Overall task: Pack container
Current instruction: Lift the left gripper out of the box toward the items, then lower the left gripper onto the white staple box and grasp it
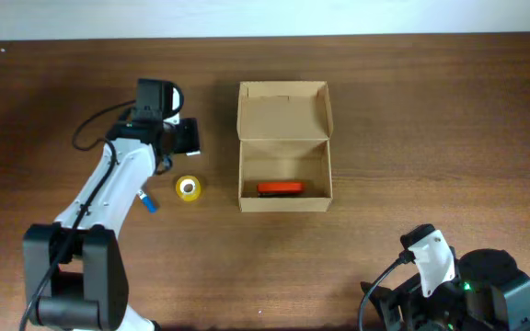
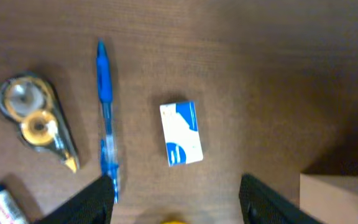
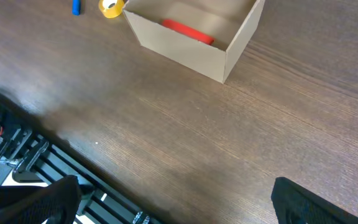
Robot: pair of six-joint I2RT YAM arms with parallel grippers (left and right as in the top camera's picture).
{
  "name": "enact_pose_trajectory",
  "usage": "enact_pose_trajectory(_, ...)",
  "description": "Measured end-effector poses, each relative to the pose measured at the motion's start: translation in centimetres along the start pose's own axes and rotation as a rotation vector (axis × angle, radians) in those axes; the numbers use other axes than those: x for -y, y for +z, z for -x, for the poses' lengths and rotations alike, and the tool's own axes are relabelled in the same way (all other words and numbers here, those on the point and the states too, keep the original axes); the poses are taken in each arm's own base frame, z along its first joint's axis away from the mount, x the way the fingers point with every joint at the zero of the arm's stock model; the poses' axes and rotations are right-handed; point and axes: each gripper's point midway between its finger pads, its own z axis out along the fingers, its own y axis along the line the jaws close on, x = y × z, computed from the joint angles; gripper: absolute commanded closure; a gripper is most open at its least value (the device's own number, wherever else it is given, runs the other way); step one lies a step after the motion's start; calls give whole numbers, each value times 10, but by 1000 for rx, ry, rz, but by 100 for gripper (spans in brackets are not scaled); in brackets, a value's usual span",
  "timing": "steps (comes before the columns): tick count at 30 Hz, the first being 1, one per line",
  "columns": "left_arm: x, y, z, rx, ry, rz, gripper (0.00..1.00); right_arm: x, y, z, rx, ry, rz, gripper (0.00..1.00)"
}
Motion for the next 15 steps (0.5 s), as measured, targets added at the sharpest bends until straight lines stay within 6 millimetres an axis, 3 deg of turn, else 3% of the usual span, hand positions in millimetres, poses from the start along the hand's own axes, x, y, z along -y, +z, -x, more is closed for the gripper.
enact_pose_trajectory(6,11,14,-3,12,9,1,36,0,0,0,0,0,0,1)
enact_pose_trajectory(10,21,39,-21,-37,5,37,36,0,0,0,0,1,0,1)
enact_pose_trajectory(15,15,58,-30,-56,-36,83,36,0,0,0,0,1,0,1)
